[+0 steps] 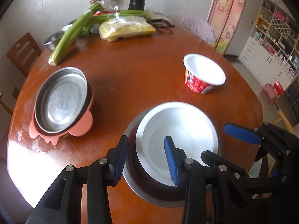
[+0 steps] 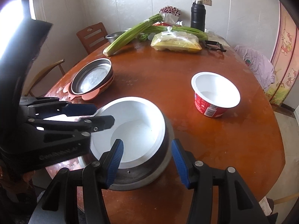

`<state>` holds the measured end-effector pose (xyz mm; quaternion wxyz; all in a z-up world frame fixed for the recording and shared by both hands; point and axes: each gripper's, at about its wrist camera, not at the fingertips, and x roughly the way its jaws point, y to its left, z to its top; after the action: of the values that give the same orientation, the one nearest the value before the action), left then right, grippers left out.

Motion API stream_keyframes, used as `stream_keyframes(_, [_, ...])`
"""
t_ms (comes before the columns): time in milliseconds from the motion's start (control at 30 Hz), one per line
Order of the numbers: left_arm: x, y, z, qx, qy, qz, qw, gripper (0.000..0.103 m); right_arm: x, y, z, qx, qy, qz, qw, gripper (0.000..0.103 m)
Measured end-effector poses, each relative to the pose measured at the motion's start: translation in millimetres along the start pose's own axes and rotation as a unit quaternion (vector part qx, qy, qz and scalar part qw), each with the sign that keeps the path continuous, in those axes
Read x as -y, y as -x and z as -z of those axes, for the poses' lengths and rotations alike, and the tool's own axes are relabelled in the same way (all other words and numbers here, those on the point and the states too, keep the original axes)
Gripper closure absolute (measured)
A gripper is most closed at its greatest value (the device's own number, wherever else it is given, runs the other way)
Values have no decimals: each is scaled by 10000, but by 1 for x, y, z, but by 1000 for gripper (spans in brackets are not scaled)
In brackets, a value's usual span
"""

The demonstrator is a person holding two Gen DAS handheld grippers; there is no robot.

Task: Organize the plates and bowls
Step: 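Open the left tool and move it to the second red-and-white bowl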

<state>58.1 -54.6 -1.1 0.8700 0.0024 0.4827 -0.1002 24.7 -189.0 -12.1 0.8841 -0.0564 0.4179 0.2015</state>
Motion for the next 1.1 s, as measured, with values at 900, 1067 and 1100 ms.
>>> stream_keyframes(900, [40,-12,-76,256,-394,81,9989,49,69,6,-29,367,-645,527,9959,41])
stream_keyframes(1067, [48,-25,-91,185,-484,71,9986,49,87,4,-36,389,-781,598,9944,41])
stream_keyframes(1100, [49,-28,-95,172,-498,83,9986,48,91,2,-37,370,-824,626,9939,41])
